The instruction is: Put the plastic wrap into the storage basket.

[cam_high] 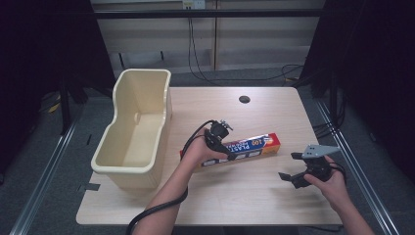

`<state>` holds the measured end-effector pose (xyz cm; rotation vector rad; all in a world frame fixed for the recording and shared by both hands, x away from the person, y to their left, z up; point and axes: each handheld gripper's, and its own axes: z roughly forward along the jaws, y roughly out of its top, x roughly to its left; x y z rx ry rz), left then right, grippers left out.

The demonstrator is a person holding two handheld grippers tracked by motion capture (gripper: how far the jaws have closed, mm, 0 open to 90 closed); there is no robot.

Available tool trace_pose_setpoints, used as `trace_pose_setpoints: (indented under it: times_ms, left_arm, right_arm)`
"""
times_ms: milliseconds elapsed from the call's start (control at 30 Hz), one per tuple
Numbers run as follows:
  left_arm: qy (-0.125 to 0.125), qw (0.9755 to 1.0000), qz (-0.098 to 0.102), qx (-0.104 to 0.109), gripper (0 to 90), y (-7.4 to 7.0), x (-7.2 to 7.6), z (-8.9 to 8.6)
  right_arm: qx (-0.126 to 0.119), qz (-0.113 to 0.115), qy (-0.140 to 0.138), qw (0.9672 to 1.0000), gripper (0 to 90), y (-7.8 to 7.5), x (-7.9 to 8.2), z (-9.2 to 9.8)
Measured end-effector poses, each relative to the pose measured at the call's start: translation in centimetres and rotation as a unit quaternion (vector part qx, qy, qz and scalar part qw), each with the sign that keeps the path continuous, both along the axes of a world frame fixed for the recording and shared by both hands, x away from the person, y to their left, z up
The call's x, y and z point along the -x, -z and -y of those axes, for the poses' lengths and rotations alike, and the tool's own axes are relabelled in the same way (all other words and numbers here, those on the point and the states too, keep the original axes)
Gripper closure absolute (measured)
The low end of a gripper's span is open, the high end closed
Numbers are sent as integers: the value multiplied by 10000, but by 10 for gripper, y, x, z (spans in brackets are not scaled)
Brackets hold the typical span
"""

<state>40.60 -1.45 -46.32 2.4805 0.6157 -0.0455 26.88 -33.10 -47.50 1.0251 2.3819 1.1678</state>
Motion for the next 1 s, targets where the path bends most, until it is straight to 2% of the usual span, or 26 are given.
trace_pose_setpoints:
  times_ms: [67, 100, 167, 200, 267, 300, 367, 400, 433, 467, 667, 767, 800, 867, 900, 933, 1000]
  left_arm:
    - [5, 10000, 20, 34, 101, 2, 0, 2]
    - [100, 9999, -1, -68, 101, 1, -1, 3]
    - [93, 9999, -22, -81, 117, 3, 1, 6]
    - [206, 9996, 51, -173, 130, 3, 0, 8]
    - [166, 9997, 47, -151, 147, 3, 1, 10]
    - [278, 9993, 77, -220, 155, 2, 0, 10]
    - [345, 9990, 125, -255, 174, 1, 0, 13]
    - [358, 9989, 94, -295, 186, 1, 0, 14]
    - [227, 9995, 76, -181, 188, 2, 2, 16]
    - [408, 9987, 133, -292, 208, 1, 0, 17]
    - [523, 9975, 233, -421, 272, 3, 0, 20]
    - [576, 9972, 237, -417, 307, 3, -1, 18]
    - [477, 9981, 242, -298, 314, 4, 0, 19]
    - [690, 9960, 200, -536, 341, 0, -2, 19]
    - [690, 9960, 200, -536, 349, 0, -2, 19]
    - [488, 9969, 83, -617, 357, -2, 0, 20]
    - [400, 9967, 92, -696, 371, -4, 1, 20]
  right_arm:
    - [5, 4, 10, 10000, 46, 0, 0, 0]
    - [-4, 4, 21, 10000, 46, 0, 0, 0]
    - [-14, 21, 22, 10000, 46, -1, 0, 0]
    - [-9, 22, 22, 10000, 46, -1, 0, 1]
    - [-15, 28, 24, 10000, 46, -1, 0, 0]
    - [-19, 25, 21, 10000, 46, -1, 0, 0]
    - [-12, 26, -2, 10000, 46, -1, 0, 0]
    - [6, 38, 10, 10000, 46, -1, 0, 0]
    - [-4, 32, 5, 10000, 46, -2, 0, 0]
    - [12, 25, 0, 10000, 46, -2, 0, -1]
    - [4, 29, -25, 10000, 46, -2, 0, -1]
    - [9, 29, -47, 10000, 47, -2, 0, -1]
    - [9, 35, -64, 10000, 47, -2, 0, -1]
    - [8, 32, -20, 10000, 47, -2, 1, -1]
    - [8, 32, -20, 10000, 47, -2, 1, -1]
    - [15, 29, -3, 10000, 47, -2, 1, 0]
    - [13, 34, 0, 10000, 47, -2, 1, 1]
